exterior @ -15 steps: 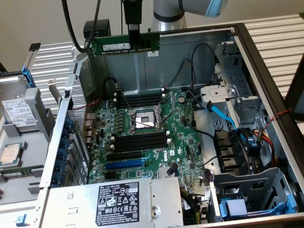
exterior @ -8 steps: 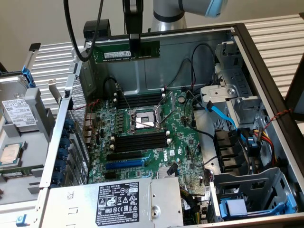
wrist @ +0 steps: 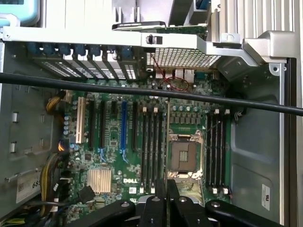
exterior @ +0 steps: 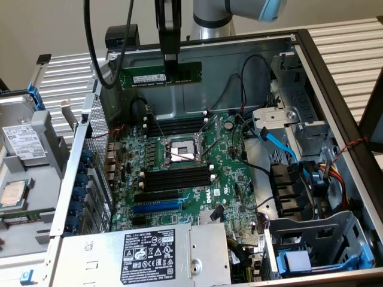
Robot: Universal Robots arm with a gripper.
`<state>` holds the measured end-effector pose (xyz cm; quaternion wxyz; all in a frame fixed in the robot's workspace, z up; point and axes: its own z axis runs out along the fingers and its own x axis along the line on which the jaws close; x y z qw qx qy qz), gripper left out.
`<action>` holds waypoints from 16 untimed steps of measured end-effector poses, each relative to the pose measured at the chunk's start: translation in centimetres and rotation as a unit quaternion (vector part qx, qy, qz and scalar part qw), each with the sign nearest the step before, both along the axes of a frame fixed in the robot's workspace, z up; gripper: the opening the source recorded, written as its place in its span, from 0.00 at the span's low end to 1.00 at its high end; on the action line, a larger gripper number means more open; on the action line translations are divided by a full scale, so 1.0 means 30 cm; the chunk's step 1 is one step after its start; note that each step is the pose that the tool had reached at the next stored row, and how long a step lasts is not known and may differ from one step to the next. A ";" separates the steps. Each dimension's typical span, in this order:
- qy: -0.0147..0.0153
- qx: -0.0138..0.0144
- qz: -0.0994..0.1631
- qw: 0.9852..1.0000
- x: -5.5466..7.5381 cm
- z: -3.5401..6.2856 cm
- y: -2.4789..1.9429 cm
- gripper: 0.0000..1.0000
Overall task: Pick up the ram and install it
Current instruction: 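Insert the ram into the slot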
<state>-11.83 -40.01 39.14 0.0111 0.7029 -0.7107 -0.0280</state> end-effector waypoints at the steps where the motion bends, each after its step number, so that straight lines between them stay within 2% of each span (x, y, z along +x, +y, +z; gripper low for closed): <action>1: 0.000 -0.001 0.000 1.000 0.000 -0.004 -0.001 0.13; 3: 0.000 -0.002 0.000 1.000 0.000 -0.014 -0.003 0.13; 12: 0.000 -0.002 0.000 1.000 0.000 -0.065 -0.016 0.13; 16: 0.000 -0.003 0.000 1.000 0.000 -0.081 -0.020 0.13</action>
